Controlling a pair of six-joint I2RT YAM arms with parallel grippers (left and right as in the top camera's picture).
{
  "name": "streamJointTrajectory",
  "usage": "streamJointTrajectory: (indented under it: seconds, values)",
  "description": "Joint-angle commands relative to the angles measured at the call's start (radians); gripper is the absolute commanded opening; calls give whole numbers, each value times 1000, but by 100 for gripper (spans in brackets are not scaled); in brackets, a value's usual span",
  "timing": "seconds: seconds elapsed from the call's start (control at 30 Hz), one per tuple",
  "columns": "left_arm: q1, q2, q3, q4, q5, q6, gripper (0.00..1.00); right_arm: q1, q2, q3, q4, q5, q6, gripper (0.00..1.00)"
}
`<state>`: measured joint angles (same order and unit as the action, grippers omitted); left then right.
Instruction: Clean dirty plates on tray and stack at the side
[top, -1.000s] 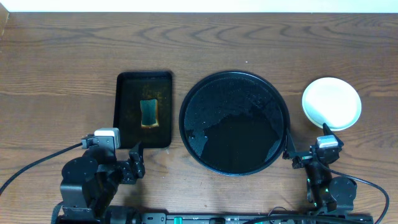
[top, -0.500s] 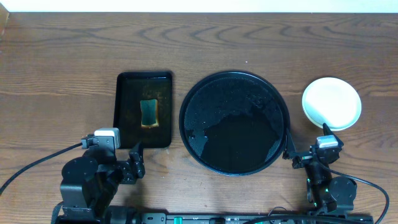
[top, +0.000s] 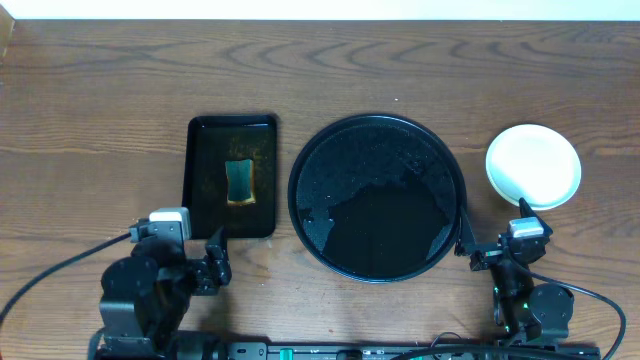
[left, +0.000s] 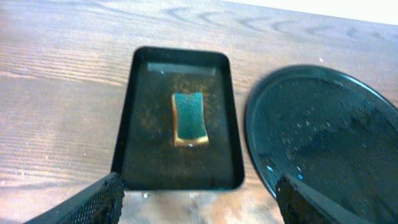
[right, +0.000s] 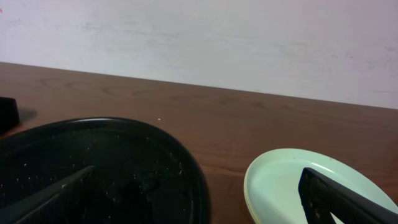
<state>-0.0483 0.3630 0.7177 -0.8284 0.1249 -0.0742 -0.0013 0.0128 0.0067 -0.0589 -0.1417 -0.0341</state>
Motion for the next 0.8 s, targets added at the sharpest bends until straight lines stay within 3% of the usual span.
streamJointTrajectory:
  seconds: [0.0, 0.4, 0.63, 0.77]
  values:
    - [30, -84, -113, 65, -13, 2, 79, 9, -6, -1, -4, -5, -5, 99]
    - [80, -360, -564, 516, 2, -62, 79, 9, -6, -1, -4, -5, -5, 99]
    - [80, -361, -717, 849, 1, -27, 79, 9, -6, -1, -4, -5, -5, 99]
    - [80, -361, -714, 853, -6, 14, 79, 9, -6, -1, -4, -5, -5, 99]
